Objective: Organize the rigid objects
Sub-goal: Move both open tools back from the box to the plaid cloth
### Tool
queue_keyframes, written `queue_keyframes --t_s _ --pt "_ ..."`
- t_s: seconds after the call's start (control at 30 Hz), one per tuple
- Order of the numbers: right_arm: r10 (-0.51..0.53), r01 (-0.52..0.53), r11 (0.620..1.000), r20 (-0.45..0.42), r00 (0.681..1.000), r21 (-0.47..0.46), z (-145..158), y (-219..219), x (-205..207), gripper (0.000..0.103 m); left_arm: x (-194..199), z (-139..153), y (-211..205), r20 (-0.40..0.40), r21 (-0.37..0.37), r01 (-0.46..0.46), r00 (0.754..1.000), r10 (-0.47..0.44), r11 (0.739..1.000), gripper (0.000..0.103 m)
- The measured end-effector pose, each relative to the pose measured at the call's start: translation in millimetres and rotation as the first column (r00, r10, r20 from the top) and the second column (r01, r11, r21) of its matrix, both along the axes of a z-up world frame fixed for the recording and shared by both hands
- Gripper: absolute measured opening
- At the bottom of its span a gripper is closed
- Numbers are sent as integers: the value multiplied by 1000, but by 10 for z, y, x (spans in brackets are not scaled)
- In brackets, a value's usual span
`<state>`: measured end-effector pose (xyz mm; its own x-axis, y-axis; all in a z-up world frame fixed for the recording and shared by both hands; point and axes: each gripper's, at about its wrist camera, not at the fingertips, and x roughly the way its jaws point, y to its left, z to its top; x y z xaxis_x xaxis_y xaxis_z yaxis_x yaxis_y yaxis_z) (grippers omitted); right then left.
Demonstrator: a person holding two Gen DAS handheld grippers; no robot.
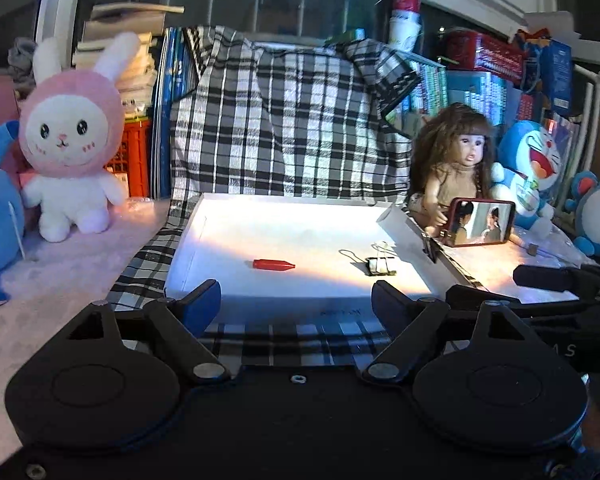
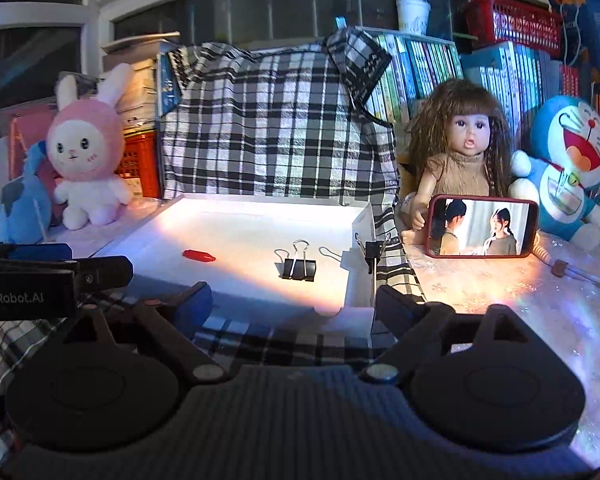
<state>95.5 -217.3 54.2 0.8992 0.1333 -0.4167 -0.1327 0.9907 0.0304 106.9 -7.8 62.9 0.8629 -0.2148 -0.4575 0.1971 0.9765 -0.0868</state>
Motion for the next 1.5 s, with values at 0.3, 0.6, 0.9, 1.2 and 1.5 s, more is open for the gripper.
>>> queue_keyframes --t_s 0.3,0.6,0.9,1.2,1.5 --pt "2 -2 1000 27 1000 -13 -87 -12 -403 100 -562 -153 -7 22 5 17 1000 -17 1000 85" --pt "-14 14 1000 16 1000 16 -249 -41 -692 101 -960 -292 75 39 25 -11 999 10 1000 85" --pt "-26 26 1000 28 999 5 -351 16 -906 103 -1232 -373 184 59 31 -29 998 27 999 85" --pt "-17 17 1000 17 1000 -23 -455 60 -1065 103 -1388 -495 260 36 38 -31 999 30 999 85" --pt "2 -2 999 5 1000 -52 -516 114 -1162 103 -1469 -547 316 27 35 -44 999 43 998 85"
